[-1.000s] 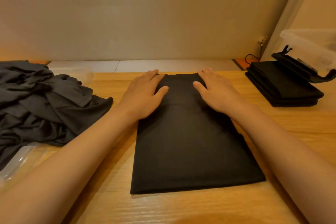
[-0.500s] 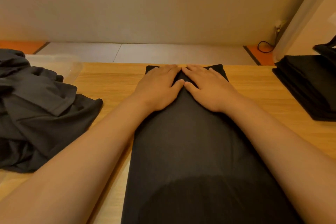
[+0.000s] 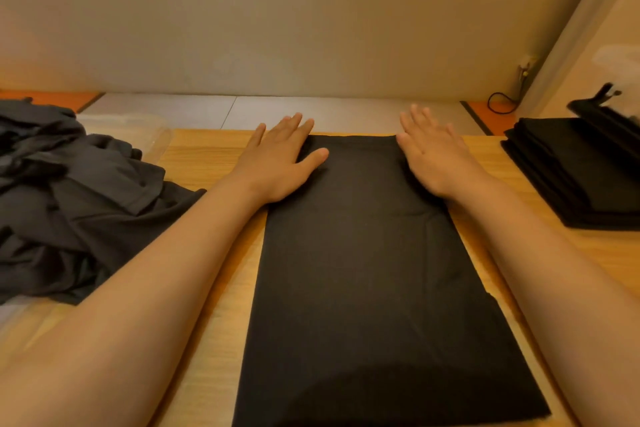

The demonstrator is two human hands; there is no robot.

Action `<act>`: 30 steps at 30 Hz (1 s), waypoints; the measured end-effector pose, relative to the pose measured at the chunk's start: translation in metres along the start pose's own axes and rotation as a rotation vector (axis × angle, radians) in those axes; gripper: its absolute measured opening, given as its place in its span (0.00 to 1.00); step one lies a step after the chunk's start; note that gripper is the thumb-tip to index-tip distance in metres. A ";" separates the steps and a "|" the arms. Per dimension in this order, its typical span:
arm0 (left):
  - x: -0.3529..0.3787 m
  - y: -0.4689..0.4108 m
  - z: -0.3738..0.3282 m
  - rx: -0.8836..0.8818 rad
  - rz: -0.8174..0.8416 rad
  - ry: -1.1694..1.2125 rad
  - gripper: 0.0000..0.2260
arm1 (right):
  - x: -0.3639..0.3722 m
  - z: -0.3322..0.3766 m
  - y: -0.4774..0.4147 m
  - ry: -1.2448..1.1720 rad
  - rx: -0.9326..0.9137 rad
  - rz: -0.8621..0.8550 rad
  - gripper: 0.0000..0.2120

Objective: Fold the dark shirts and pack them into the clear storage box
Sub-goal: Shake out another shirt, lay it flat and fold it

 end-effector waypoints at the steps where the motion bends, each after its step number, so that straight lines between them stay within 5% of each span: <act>1: -0.006 0.006 -0.005 0.016 -0.020 0.004 0.29 | -0.007 0.008 0.006 -0.004 -0.037 -0.031 0.25; 5: -0.025 0.052 -0.037 0.174 -0.026 -0.019 0.30 | -0.025 0.044 0.055 -0.066 -0.189 -0.017 0.25; 10: -0.040 0.153 -0.054 0.433 0.015 0.045 0.34 | -0.019 0.065 0.175 -0.059 -0.420 0.239 0.27; 18: -0.031 0.255 -0.049 0.566 0.117 0.036 0.33 | -0.005 0.052 0.271 0.152 -0.388 0.391 0.30; 23: -0.014 0.283 -0.049 0.556 -0.050 -0.178 0.34 | 0.017 0.043 0.301 0.125 -0.429 0.138 0.36; 30: -0.012 0.311 -0.051 0.672 -0.412 -0.133 0.19 | 0.018 0.035 0.329 0.012 -0.787 -0.170 0.20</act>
Point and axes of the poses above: each hand's wrist, its own y-axis away from the middle knuckle, its own x-axis out of the palm, z = x × y, the point moved 4 cm from there along -y, towards the middle knuckle, and after that the axes turned 12 degrees about -y, right-handed, at the moved point
